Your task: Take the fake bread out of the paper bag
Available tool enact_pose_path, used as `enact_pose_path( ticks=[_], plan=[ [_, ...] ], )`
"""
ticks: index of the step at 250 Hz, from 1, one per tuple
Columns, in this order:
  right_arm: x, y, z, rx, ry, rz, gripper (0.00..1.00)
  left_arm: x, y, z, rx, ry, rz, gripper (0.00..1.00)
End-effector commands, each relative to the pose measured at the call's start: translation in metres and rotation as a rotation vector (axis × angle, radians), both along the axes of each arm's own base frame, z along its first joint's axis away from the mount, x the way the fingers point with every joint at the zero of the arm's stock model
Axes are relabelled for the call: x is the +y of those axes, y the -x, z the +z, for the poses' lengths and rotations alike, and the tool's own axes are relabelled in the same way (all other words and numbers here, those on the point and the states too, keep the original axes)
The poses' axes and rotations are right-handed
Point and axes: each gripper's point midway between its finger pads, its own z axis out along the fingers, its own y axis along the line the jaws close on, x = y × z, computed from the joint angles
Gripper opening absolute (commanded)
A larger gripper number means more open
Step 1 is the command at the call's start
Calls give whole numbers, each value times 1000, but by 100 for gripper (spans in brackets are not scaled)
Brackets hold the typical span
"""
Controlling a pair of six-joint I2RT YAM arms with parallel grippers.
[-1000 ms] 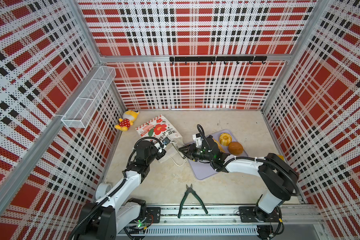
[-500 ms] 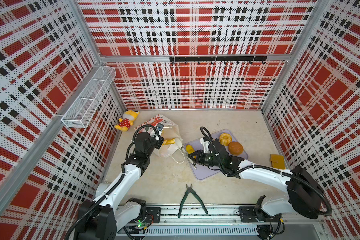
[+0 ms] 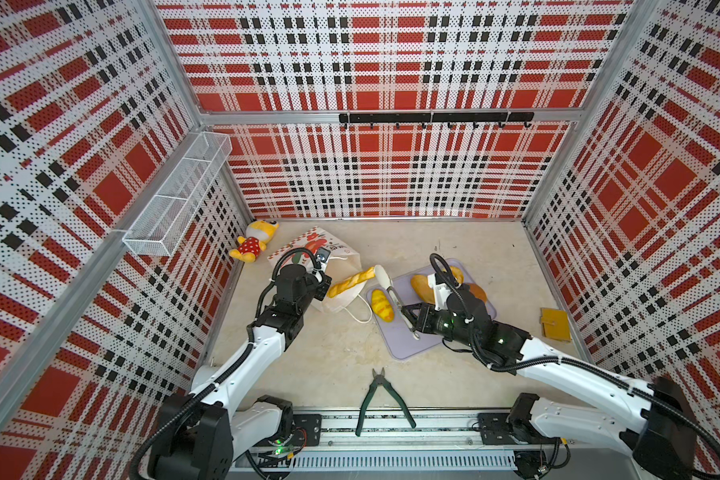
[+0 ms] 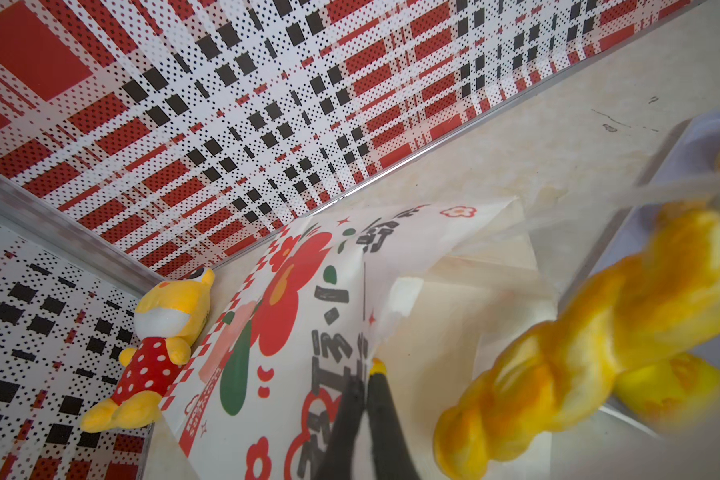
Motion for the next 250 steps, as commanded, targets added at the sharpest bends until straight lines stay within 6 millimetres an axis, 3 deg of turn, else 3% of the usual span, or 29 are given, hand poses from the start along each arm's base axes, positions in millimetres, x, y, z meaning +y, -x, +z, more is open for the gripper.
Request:
enact_pose_path(
  ticks=[1,61,65,108,182,214,250],
  plan=[
    [-20,0,24,-98,-2,-53,0,-1,-4,2,5,14,24,0],
    [-50,2,34,-144,36,-119,0,-4,-10,-5,24,-5,39,0],
    [-52,2,35,-146,37,-121,0,-16,-8,-5,24,-8,11,0],
    [-68,4,30,-134,107,-137,0,-24,-9,-4,22,-18,2,0],
    [-48,42,-17,90,93,51,0,-33,-7,0,16,-11,18,0],
    [-36,58,-20,115,106,99,0,-32,-6,-2,15,-31,18,0],
    [-32,58,-20,125,124,106,0,-28,-7,-5,15,-73,16,0]
  ],
)
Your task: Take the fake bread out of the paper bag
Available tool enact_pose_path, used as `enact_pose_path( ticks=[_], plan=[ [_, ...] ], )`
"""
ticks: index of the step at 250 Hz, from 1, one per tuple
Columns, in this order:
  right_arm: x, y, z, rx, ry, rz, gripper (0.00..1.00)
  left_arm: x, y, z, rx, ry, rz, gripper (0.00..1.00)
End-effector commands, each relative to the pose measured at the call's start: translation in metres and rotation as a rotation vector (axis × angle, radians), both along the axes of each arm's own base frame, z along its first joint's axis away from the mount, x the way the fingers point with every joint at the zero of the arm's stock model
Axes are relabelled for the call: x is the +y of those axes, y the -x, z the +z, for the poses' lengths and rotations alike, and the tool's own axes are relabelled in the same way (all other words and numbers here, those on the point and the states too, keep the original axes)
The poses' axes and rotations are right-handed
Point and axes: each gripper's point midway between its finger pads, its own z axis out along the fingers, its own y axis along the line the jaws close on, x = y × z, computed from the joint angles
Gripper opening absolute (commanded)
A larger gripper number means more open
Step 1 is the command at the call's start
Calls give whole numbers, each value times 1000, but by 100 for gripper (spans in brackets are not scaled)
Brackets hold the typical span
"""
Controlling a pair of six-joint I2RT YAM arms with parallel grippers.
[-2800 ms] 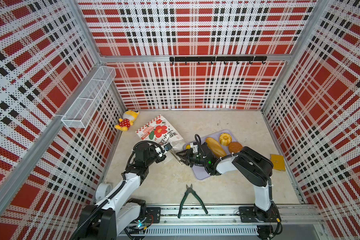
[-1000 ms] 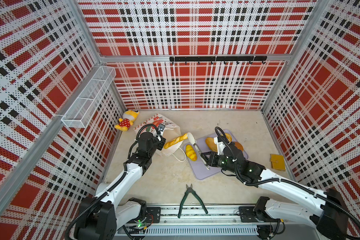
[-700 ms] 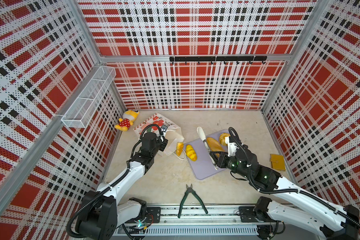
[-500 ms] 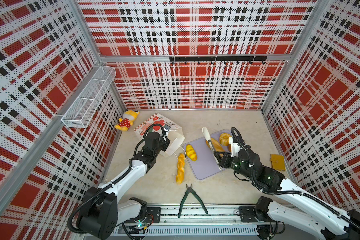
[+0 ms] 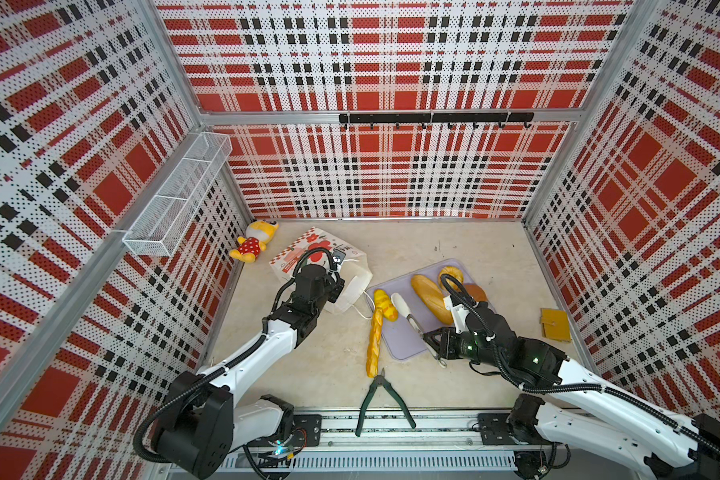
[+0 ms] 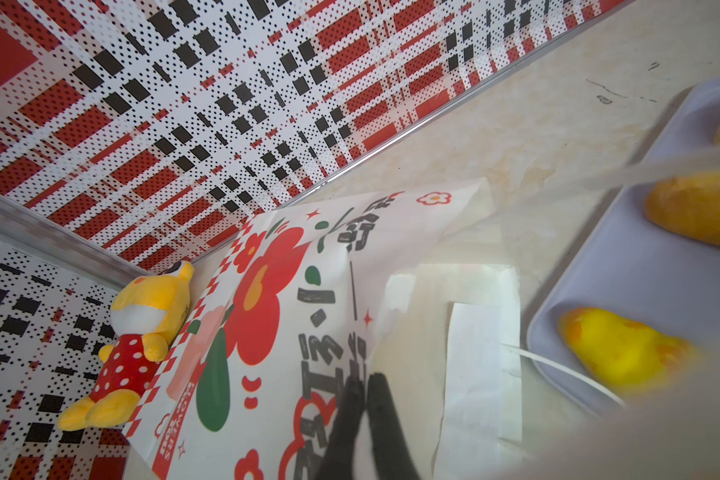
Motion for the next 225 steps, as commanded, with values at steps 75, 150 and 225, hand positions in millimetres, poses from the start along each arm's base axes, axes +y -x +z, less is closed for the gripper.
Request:
enact_pose_path(
  ticks=[75,150,225],
  plan=[
    [14,-8,28,-26,-16,19,0,44,-33,21,-66,-81,88,0],
    [13,-29,52,-87,107,60,0,32,-47,47,-155,-24,23,0],
    [95,-54,67,-67,-74,201,15,0,-26,37,-232,-39,-250,0]
  ],
)
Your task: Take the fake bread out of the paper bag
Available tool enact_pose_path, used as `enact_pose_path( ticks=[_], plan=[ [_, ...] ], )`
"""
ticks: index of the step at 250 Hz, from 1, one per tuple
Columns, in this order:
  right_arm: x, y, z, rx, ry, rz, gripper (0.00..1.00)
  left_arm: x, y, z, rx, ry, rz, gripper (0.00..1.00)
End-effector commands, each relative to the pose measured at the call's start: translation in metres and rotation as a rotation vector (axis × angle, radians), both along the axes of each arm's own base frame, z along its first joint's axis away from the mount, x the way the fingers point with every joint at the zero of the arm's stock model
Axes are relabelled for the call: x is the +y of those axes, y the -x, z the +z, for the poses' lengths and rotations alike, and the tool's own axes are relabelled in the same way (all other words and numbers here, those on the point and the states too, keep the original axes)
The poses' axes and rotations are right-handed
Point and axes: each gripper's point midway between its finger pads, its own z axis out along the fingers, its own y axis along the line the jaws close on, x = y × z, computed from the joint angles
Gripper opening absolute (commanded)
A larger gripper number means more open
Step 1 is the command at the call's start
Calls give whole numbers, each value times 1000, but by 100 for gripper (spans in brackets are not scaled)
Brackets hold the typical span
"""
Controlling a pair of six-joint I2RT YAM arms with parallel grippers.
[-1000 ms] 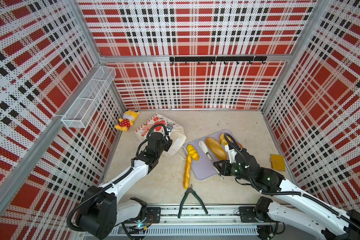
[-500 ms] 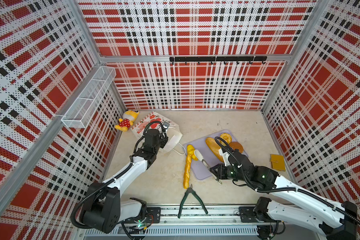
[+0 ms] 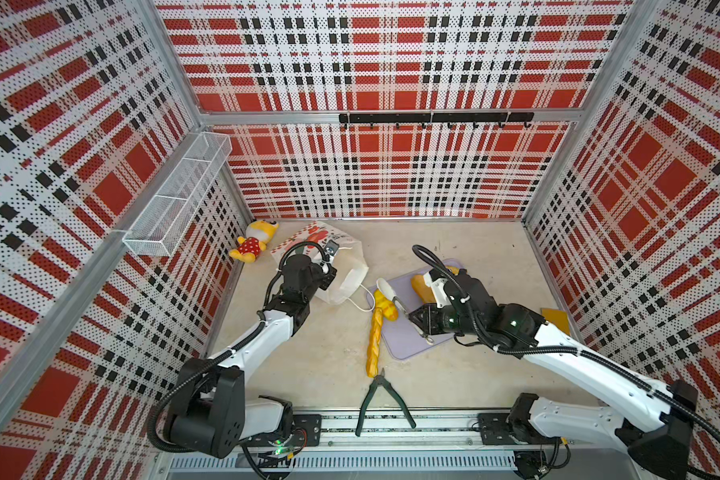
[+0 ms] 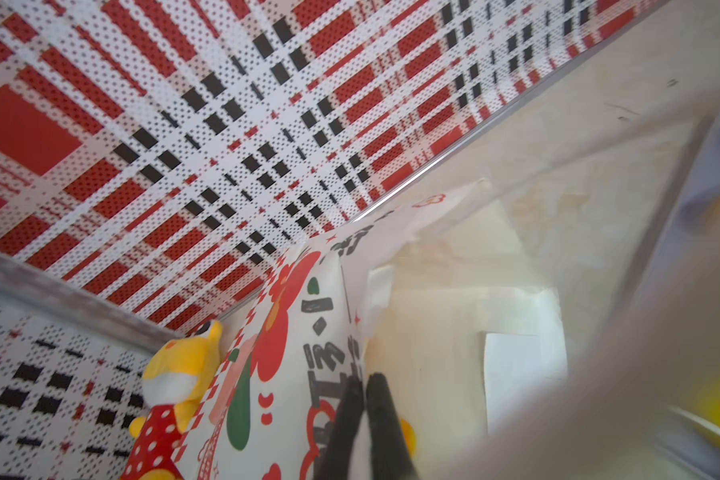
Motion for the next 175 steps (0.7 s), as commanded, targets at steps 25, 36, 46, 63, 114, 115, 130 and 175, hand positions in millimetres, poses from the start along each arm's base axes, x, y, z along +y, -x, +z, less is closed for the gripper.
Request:
enact_pose_path(
  ticks=[25,36,46,63,114,115,130,175],
  plan=[
    [73,-28,22,-21,-228,100,18,-2,9,21,-119,20,-111,0],
    [81,-36,20,-14,-240,94,18,1,9,21,-124,21,-109,0],
    [90,-41,19,-11,-254,97,19,5,9,21,-128,19,-101,0],
    [106,-51,17,-4,-276,109,19,12,8,23,-141,21,-87,0],
    [141,-84,10,20,-299,115,20,33,-7,32,-183,66,-24,0],
    [141,-85,10,22,-298,114,20,33,-7,32,-183,67,-24,0],
    [143,-90,10,30,-293,114,18,34,-12,33,-190,79,-18,0],
    [98,-68,11,32,-98,90,4,33,-20,33,-196,100,-13,0]
  ],
)
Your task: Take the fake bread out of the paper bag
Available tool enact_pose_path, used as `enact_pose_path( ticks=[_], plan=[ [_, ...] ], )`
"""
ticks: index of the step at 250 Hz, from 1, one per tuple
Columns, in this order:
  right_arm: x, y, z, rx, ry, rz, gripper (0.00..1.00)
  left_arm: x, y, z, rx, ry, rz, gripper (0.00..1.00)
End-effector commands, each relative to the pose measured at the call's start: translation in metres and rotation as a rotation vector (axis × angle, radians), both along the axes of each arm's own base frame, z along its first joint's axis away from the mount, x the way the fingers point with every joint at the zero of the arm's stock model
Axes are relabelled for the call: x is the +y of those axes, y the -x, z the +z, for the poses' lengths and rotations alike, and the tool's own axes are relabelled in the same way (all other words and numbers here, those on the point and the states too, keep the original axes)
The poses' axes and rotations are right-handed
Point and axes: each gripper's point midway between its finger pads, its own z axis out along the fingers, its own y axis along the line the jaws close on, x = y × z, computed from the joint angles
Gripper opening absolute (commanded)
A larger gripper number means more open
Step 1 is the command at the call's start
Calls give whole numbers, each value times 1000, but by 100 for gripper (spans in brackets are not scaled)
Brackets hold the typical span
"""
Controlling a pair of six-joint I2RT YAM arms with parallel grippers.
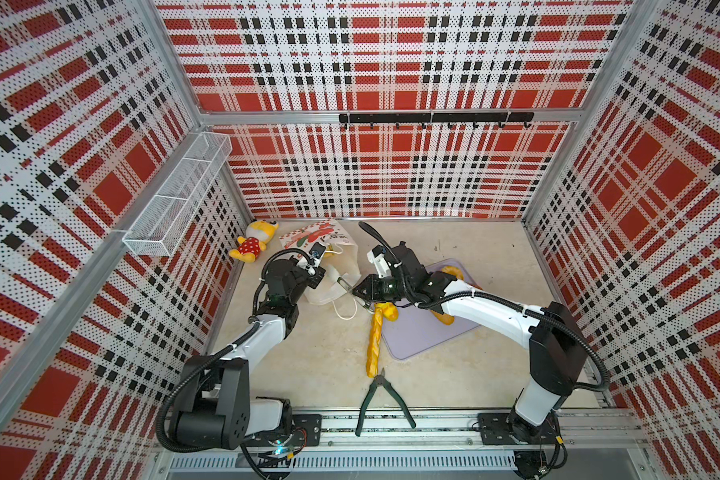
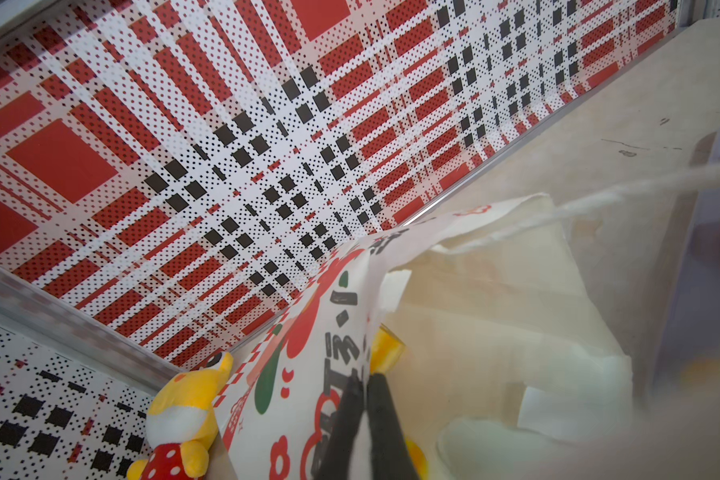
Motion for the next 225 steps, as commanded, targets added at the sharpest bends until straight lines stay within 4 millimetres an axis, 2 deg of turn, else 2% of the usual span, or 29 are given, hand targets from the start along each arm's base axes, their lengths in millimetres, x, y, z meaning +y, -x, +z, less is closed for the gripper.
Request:
enact_pose_path(
  ticks=[1,11,38,61,82,129,146,169,204,225],
  plan=[
    [-31,15,32,-62,65,0,4,0,-9,26,-85,37,4,0],
    [-50,26,28,-56,117,-9,0,0,-10,26,-86,38,7,0],
    [-95,60,11,12,251,-5,0,-1,-11,24,-85,28,5,0],
    [-115,86,-4,71,323,17,0,1,-11,23,-84,22,15,0],
    [-127,98,-18,100,377,5,0,2,-10,22,-82,23,23,0],
    [-128,108,-48,148,470,12,0,2,-6,16,-71,21,29,0],
    [-129,109,-53,144,522,18,0,1,-3,13,-65,19,28,0],
    [-125,108,-44,111,507,19,0,2,2,9,-57,13,31,0],
    [-113,107,-18,50,385,40,0,0,4,5,-47,10,27,0],
    [-117,109,-4,35,352,28,0,-2,5,1,-39,10,25,0]
  ],
)
